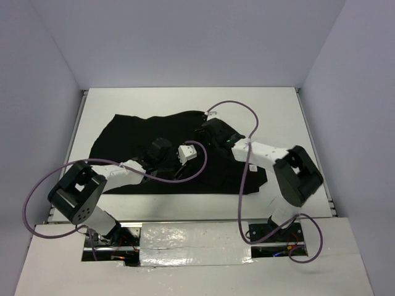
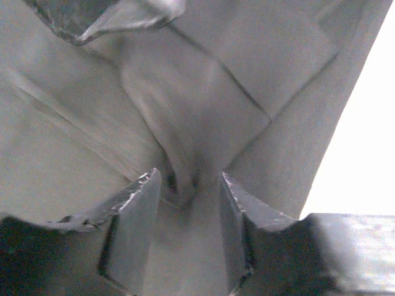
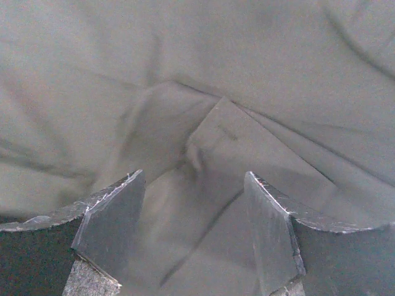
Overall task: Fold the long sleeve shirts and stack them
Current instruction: Fold the shirt
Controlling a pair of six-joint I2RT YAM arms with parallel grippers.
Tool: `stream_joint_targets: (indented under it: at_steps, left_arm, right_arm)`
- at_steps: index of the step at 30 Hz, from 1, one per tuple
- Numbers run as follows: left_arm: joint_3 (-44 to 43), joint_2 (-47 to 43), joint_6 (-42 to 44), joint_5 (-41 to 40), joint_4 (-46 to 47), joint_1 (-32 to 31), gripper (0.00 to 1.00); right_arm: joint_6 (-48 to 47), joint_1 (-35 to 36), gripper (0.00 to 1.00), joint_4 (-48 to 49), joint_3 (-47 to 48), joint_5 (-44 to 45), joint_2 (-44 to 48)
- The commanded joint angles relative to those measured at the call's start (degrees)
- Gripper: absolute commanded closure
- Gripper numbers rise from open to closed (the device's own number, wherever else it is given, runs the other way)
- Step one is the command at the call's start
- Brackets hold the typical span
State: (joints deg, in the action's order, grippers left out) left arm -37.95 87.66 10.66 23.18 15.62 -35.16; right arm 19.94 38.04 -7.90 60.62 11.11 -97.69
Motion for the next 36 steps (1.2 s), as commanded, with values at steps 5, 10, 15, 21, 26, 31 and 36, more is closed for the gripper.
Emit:
stream_joint_targets:
  at_steps: [5,10,15,21,26,31,36]
  left_arm:
    - [-19.1,-8.4,13.7,-0.9,-23.0,0.0,0.39]
    - [-36.2,-12.2,14.6,-6.2,-44.9,4.6,0.37]
    - [-48.7,-13.5,13.2,-9.2,-64.8,22.2,0.42]
    - [-41.5,-17.9,15.8,-8.6,-69.4,43.6,0.45]
    - [-29.3,-14.5,12.0,-9.8,-59.1,54.4,0.45]
    - [-27.9,-9.0,7.6,-7.8,-53.2,62.5,0.16]
    - [-26.7,-5.0,5.7,-9.6,-50.1,65.4,0.07]
  right_arm:
    - [-7.9,-1.2,0.29,-3.2,-5.8,-9.1,18.9]
    - [-15.3,-0.5,0.35,-4.1,-10.1,-17.2,25.1]
    - [-24.5,5.4,0.38,-8.0,-11.1,-13.3,28.2]
    - [-30.8,15.0,0.40,-4.5,-14.0,-10.8,26.1]
    - [-27.4,20.2,0.42,-3.7,-13.1,-2.9,19.1]
    - [-24.9,22.4,0.43,-5.5,-9.3,3.9,9.5]
    - [-22.8,22.4,0.45,-9.3,-3.6,8.3,2.0]
